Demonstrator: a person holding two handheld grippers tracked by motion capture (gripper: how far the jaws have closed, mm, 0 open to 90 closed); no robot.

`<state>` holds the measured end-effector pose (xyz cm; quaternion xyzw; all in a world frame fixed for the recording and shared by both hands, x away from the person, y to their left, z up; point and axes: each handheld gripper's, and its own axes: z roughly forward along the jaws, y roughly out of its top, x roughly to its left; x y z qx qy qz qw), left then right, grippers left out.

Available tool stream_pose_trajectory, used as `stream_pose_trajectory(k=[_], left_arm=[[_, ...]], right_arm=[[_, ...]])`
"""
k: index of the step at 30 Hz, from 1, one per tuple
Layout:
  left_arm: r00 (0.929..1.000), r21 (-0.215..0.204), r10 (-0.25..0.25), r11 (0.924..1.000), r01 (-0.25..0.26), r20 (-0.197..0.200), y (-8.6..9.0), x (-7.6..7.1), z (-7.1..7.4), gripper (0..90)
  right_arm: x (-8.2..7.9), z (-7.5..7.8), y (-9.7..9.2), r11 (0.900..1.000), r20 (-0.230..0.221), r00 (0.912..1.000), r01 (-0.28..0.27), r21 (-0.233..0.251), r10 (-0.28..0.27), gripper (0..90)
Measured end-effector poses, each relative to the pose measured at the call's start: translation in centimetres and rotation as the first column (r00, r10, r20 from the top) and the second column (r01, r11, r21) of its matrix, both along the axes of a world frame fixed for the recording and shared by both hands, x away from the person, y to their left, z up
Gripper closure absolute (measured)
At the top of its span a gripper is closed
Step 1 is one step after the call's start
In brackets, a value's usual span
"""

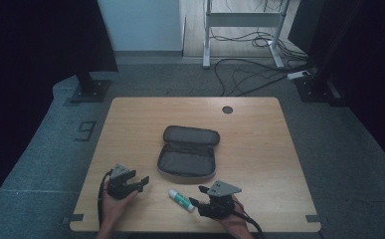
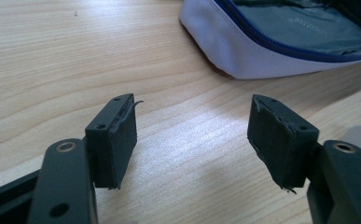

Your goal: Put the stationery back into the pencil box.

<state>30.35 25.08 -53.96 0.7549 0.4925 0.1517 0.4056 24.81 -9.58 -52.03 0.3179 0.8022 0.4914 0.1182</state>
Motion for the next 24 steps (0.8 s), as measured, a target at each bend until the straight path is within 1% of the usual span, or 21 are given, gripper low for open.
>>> stream_pose_trajectory(k=[3, 5, 7, 9, 12, 17, 20, 22, 24], left_arm=[[1.0, 0.005, -0.004, 1.0, 0.004, -0.008, -0.2, 0.0, -0.2, 33.2], [0.9999, 0.002, -0.011, 0.9999, 0.011, -0.012, -0.3, -0.1, -0.3, 33.2], [0.9997, 0.009, -0.018, 0.9998, 0.018, -0.013, -0.3, -0.2, -0.3, 33.2], [0.9997, 0.011, -0.02, 0.9997, 0.02, -0.013, -0.4, -0.2, -0.4, 33.2], [0.9995, 0.019, -0.024, 0.9995, 0.024, -0.021, -0.5, -0.1, -0.6, 33.2], [0.9995, 0.015, -0.026, 0.9996, 0.026, -0.02, -0.4, -0.1, -0.6, 33.0], [0.9995, 0.017, -0.025, 0.9996, 0.025, -0.02, -0.4, -0.1, -0.6, 33.0], [0.9995, 0.017, -0.025, 0.9995, 0.025, -0.019, -0.4, -0.1, -0.6, 33.0], [0.9995, 0.018, -0.026, 0.9995, 0.026, -0.02, -0.4, -0.1, -0.6, 33.1]], right_arm=[[-0.2, -0.3, 0.8, 0.9997, 0.001, 0.9998, -0.02, -0.014, 0.02, 44.2], [-0.3, -0.5, 1.6, 0.999, -0.007, 0.9993, -0.037, -0.024, 0.037, 44.4], [-0.5, -0.7, 2.2, 0.9985, -0.014, 0.9987, -0.049, -0.026, 0.048, 44.5], [-0.7, -0.8, 2.7, 0.9976, -0.012, 0.9981, -0.061, -0.032, 0.061, 45.0], [-0.7, -1.2, 3.5, 0.9962, -0.023, 0.9968, -0.077, -0.042, 0.076, 45.7], [-0.4, -1.8, 4.2, 0.9943, -0.047, 0.9952, -0.088, -0.06, 0.086, 47.5], [-0.4, -2.1, 4.6, 0.9925, -0.042, 0.9959, -0.083, -0.089, 0.08, 48.9], [-0.4, -2.3, 4.7, 0.9924, -0.052, 0.9956, -0.083, -0.091, 0.078, 49.5], [-0.3, -2.5, 4.9, 0.9907, -0.05, 0.9954, -0.087, -0.105, 0.082, 49.8]])
